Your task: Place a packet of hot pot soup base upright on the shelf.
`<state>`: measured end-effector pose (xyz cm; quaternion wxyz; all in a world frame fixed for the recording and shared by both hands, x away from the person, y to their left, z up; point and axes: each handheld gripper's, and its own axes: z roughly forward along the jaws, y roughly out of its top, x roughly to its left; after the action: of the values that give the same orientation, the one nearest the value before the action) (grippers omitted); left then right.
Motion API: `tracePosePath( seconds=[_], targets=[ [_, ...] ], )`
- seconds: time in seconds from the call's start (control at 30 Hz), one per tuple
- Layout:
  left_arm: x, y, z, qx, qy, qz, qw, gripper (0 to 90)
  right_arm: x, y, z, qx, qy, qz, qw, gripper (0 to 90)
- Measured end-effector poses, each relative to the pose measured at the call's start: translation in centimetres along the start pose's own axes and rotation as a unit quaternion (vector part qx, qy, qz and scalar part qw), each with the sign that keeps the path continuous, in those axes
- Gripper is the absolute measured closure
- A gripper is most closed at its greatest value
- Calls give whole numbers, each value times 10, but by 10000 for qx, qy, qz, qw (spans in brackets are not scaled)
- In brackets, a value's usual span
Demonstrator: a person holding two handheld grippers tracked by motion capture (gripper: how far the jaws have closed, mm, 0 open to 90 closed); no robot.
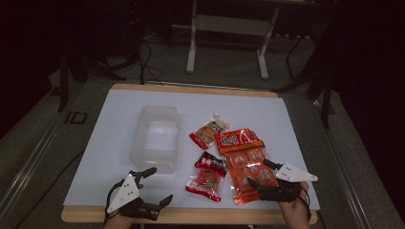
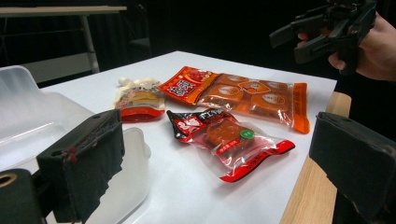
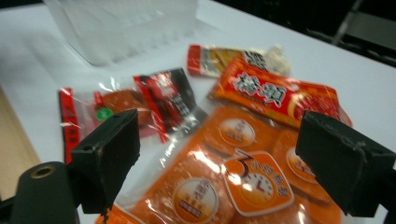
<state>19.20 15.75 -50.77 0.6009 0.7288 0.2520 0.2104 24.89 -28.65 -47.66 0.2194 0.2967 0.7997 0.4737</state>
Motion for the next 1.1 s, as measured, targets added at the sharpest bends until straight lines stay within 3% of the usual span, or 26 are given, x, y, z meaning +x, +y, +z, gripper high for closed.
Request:
tracePosePath(
  seconds=[0.1,0.27,0.33,0.43,0.5,0.63,0.77,0.97,1.1],
  targets=[
    [0,0,0,-3,-3,-14,10000,38,1,0,2,215,-41,71,9997,166],
    [0,0,0,9,-6,-2,10000,38,6,-1,3,177,-74,20,9998,205],
    [0,0,0,8,-7,-2,10000,38,7,1,3,165,44,14,9999,198],
    [0,0,0,8,-5,-3,10000,37,9,2,3,22,275,-36,9996,113],
    [0,0,0,7,0,0,10000,37,10,5,0,-145,576,44,9982,108],
    [0,0,1,7,-16,-4,10000,38,14,14,-7,-337,813,-16,9961,105],
    [0,0,1,1,-18,-4,10000,38,17,24,-12,-339,626,-236,9972,105],
    [1,0,0,-15,-10,-2,10000,38,11,45,-26,-642,812,-117,9946,101],
    [1,0,1,-17,-7,-14,10000,38,5,59,-34,-795,648,-200,9945,101]
  ],
)
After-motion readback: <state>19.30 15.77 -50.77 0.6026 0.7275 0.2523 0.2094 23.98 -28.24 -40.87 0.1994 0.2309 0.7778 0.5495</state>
